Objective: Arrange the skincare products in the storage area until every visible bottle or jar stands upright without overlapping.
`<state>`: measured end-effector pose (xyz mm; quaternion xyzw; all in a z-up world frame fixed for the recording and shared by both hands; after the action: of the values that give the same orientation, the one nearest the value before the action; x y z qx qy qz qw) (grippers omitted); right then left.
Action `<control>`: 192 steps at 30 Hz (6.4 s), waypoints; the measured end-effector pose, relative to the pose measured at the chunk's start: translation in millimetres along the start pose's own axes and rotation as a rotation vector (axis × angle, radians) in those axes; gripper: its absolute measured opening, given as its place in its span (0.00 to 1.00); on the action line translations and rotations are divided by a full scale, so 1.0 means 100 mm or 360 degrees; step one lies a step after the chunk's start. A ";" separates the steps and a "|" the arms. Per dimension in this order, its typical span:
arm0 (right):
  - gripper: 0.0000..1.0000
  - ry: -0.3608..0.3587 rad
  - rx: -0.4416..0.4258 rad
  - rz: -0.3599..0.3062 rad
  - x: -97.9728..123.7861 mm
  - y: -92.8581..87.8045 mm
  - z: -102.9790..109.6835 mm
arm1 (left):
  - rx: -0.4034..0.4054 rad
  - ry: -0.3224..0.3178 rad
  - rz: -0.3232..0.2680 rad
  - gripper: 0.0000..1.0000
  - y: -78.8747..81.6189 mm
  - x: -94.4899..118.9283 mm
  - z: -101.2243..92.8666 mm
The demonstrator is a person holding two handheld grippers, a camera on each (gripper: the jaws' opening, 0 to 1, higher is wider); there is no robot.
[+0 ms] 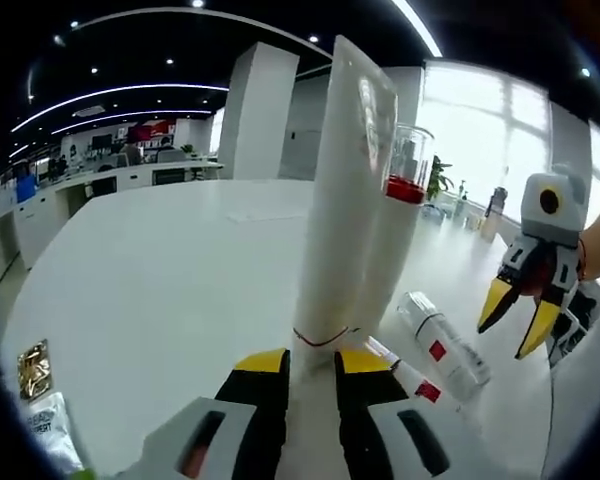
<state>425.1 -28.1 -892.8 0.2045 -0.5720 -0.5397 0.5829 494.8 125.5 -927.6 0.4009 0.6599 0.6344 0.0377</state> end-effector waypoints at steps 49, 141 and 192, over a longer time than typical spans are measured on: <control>0.22 -0.0028 0.0138 -0.0008 -0.11 0.17 -0.13 | -0.0253 0.0277 0.0448 0.18 -0.47 0.67 -0.52; 0.19 -0.0041 0.0330 -0.0126 -0.88 0.26 0.70 | -0.0093 0.0361 -0.0004 0.17 -0.70 0.85 -0.61; 0.31 -0.0146 0.0130 -0.0052 -0.29 0.12 -0.01 | -0.0223 0.0296 0.0193 0.00 -0.68 0.46 -0.44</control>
<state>437.9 0.2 -895.8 0.2127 -0.6162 -0.5340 0.5384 406.3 125.5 -957.2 0.3758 0.5891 0.7145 -0.0340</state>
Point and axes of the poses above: the point that each gripper's makers call its tool centre point, and the gripper's own axes: x roughly backward along the fingers, z roughly to its left, y roughly out of its top, the point moved 5 cm from there along x, roughly backward along the fingers, and after that the axes turned 4 degrees about y, right-handed, at the moved point
